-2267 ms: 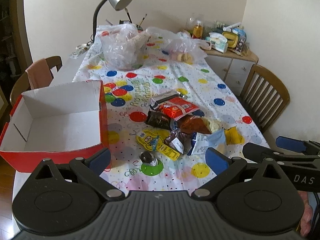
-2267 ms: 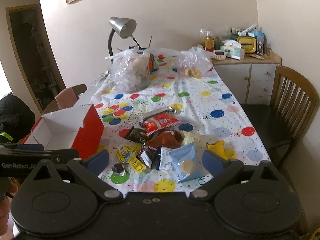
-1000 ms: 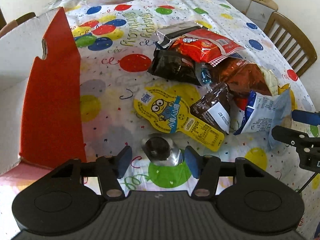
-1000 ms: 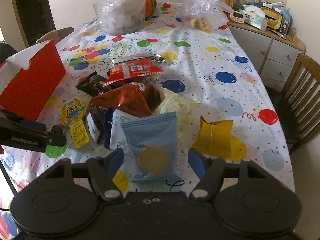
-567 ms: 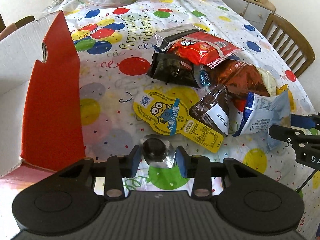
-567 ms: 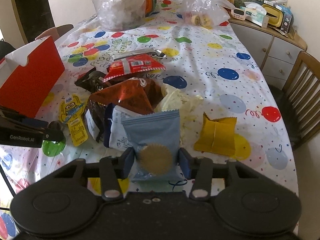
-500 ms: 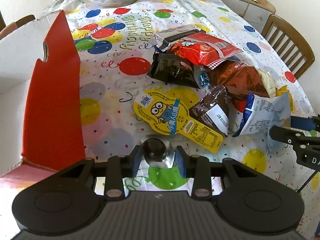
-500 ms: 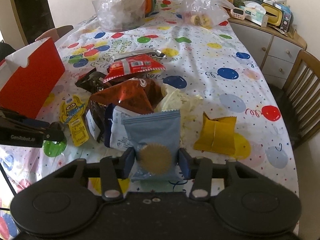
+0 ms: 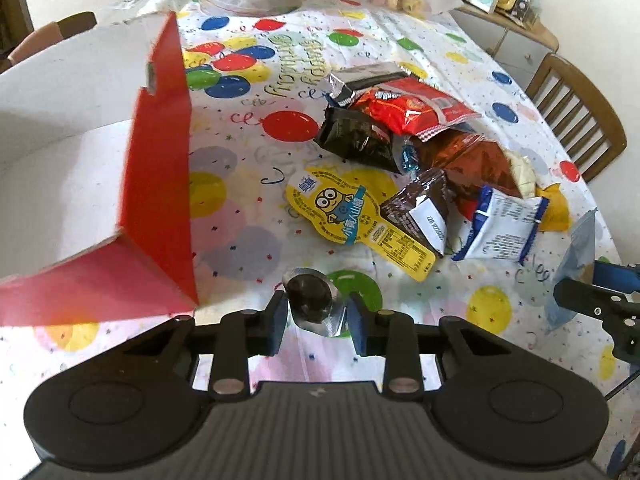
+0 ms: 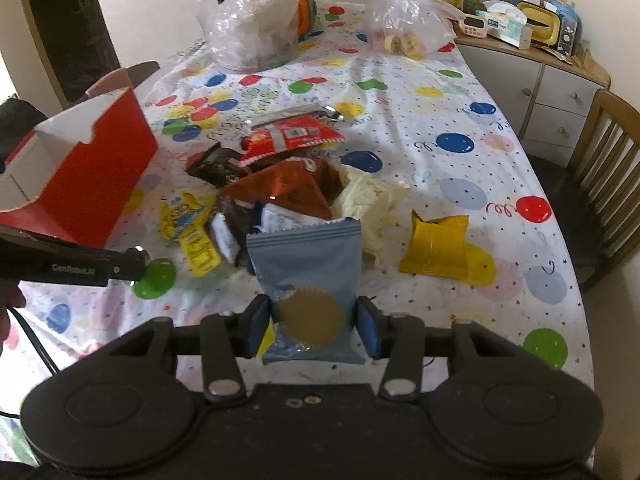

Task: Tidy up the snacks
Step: 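Lift the blue cookie packet with the right gripper and carry it over the red box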

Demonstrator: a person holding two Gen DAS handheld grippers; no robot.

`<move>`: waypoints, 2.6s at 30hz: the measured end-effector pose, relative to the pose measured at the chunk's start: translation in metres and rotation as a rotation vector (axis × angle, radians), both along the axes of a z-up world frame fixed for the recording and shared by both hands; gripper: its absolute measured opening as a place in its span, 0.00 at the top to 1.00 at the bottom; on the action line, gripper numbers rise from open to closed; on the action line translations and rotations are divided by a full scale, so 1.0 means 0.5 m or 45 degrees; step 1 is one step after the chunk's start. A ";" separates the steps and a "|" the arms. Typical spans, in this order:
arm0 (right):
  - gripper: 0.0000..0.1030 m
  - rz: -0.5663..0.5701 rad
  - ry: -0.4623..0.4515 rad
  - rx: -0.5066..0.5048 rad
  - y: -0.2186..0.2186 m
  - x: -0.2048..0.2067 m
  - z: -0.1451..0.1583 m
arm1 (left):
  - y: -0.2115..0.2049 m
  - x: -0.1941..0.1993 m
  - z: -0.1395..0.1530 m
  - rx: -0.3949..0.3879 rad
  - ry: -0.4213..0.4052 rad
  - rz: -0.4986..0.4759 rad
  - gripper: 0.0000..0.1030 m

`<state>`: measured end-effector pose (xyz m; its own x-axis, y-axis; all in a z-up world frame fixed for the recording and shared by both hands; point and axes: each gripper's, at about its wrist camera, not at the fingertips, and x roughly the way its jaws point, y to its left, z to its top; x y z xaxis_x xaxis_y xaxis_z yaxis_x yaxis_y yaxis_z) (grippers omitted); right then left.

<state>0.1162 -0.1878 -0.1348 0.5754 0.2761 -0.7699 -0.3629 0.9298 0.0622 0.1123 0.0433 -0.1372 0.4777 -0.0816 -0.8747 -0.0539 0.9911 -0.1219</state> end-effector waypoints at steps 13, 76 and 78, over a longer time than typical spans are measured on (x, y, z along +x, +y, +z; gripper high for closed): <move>0.56 0.071 -0.033 0.024 0.030 -0.054 0.058 | 0.027 -0.050 0.020 -0.030 -0.004 0.022 0.86; 0.56 0.348 -0.136 0.098 0.290 -0.033 0.189 | 0.239 -0.105 0.234 0.011 -0.251 0.242 0.71; 0.56 0.376 -0.131 0.100 0.332 -0.025 0.190 | 0.273 -0.103 0.236 0.028 -0.250 0.263 0.71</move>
